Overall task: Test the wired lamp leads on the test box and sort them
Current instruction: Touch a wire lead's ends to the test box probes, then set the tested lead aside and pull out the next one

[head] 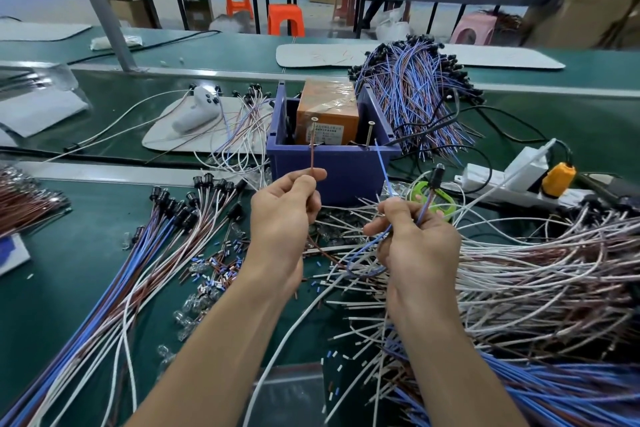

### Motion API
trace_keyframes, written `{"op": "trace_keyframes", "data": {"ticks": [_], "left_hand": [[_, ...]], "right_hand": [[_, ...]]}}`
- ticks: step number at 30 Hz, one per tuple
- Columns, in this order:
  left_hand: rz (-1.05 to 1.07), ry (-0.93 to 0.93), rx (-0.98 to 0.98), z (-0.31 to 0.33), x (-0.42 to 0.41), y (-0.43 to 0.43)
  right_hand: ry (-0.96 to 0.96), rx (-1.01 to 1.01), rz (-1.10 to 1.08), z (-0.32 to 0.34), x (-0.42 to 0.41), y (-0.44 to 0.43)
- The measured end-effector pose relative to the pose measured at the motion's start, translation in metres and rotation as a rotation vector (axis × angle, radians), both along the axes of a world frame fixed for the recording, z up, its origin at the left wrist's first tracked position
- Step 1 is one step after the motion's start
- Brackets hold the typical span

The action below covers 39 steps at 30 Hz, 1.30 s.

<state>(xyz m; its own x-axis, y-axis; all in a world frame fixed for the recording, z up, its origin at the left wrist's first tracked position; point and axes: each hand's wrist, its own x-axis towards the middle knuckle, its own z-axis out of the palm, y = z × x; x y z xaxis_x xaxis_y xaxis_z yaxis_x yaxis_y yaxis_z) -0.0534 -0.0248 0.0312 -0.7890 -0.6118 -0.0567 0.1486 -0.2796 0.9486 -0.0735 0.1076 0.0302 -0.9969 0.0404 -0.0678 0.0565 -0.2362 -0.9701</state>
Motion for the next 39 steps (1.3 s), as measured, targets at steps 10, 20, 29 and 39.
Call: {"op": "trace_keyframes", "data": {"ticks": [10,20,29,39], "left_hand": [[0.006,-0.022,-0.016,0.003,0.001,-0.001],[-0.017,0.026,0.034,0.004,0.004,0.001],[-0.464,0.035,-0.054,0.008,0.018,0.01],[-0.283,-0.055,0.022,0.017,0.027,0.018]], "right_hand": [[0.052,0.089,0.023,-0.007,-0.001,-0.001],[0.076,-0.012,-0.013,0.002,0.004,0.004],[-0.116,-0.055,0.327,0.03,0.02,0.008],[-0.138,-0.075,0.228,0.054,0.032,0.077]]}}
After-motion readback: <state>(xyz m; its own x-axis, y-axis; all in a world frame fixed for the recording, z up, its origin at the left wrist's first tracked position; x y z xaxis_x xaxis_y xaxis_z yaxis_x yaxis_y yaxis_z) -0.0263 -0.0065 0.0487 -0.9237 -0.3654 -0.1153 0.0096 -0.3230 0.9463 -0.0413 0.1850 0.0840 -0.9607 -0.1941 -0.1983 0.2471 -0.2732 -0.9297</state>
